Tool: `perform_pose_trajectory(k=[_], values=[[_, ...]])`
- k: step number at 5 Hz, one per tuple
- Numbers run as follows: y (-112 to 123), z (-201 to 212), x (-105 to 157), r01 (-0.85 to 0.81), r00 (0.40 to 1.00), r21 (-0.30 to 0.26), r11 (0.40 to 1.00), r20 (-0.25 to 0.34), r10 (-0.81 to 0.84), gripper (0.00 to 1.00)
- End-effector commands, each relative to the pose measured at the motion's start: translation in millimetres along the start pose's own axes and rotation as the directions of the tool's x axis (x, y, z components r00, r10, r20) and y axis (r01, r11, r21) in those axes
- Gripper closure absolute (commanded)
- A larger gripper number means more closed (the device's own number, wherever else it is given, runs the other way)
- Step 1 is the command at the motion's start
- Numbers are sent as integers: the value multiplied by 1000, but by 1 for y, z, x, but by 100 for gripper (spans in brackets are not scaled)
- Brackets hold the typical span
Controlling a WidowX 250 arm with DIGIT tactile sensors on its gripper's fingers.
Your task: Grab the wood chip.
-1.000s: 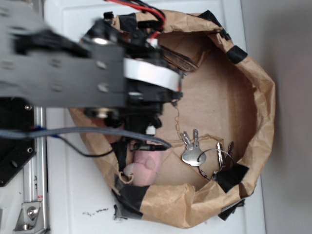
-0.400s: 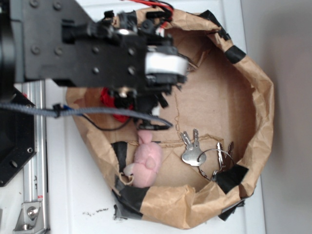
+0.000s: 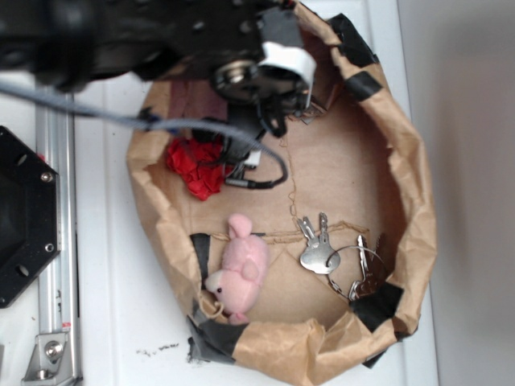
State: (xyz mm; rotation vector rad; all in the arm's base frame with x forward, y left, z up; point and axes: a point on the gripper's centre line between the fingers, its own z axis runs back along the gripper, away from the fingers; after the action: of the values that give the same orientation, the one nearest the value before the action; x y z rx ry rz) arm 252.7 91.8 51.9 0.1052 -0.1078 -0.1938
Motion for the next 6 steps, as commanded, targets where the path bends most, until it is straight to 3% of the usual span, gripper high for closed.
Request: perform_pose_trajectory(k=[1, 3, 4, 5, 6], values=[[19, -2, 19, -2, 1000, 37, 999, 27, 1, 0], [14, -18, 38, 4, 1000, 34, 999, 25, -5, 0], [4, -27, 53, 35, 998, -12, 999, 50, -35, 0], [-13, -47, 62, 72, 997, -43, 996, 26, -71, 0], [-19, -52, 50, 76, 997, -37, 996, 10, -75, 100]])
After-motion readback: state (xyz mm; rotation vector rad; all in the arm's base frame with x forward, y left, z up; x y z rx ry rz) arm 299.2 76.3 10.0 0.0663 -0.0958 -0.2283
